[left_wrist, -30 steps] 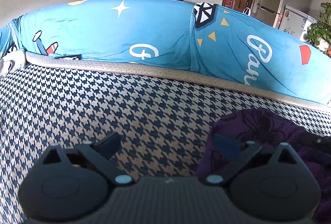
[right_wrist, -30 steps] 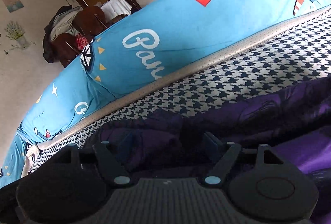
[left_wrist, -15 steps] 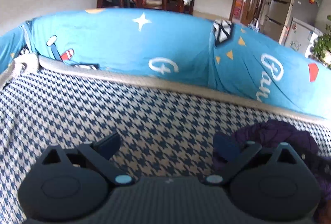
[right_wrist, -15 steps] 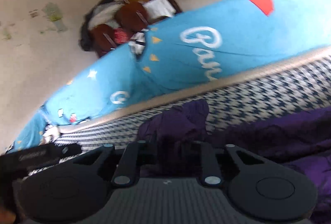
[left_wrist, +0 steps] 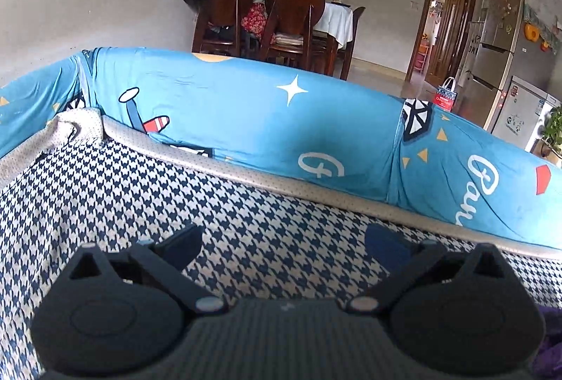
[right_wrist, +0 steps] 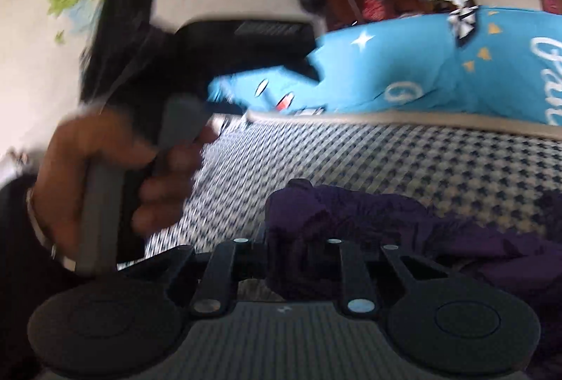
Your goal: Fold clothes
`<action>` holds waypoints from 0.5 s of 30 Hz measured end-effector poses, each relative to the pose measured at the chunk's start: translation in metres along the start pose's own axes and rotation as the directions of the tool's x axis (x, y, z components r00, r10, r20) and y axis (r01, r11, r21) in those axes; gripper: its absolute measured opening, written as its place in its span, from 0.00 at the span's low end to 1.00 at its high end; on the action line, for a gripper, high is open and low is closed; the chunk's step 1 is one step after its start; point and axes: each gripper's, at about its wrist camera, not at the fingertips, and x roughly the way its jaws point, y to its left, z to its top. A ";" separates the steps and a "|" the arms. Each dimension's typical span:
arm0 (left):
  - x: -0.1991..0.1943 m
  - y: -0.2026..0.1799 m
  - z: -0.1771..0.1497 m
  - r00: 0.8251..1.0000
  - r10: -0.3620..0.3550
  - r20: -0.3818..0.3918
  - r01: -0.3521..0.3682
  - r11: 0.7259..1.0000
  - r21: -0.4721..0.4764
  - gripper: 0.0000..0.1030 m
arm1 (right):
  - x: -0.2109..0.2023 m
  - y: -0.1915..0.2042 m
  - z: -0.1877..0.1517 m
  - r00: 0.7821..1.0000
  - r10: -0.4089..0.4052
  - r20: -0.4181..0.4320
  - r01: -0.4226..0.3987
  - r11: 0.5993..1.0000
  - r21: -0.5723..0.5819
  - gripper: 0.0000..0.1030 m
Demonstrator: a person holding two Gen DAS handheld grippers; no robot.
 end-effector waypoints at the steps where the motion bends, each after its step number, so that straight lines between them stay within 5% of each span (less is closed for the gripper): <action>1: 0.001 -0.001 -0.002 1.000 -0.006 -0.009 0.006 1.000 0.001 1.00 | 0.003 0.005 -0.005 0.999 0.017 -0.031 -0.018 1.000 -0.022 0.21; 4: 0.005 -0.005 -0.006 0.999 -0.025 -0.035 0.025 1.000 0.003 1.00 | 0.004 0.019 -0.017 0.992 0.063 -0.111 -0.074 0.992 -0.098 0.33; 7: 0.009 -0.009 -0.011 0.997 -0.044 -0.061 0.044 0.999 0.005 1.00 | -0.008 0.020 -0.019 0.989 0.083 -0.120 -0.099 0.987 -0.129 0.34; 15: 0.020 -0.021 -0.022 0.988 -0.093 -0.127 0.095 0.995 0.006 1.00 | -0.066 -0.016 -0.005 1.000 0.007 -0.008 -0.008 0.997 -0.081 0.35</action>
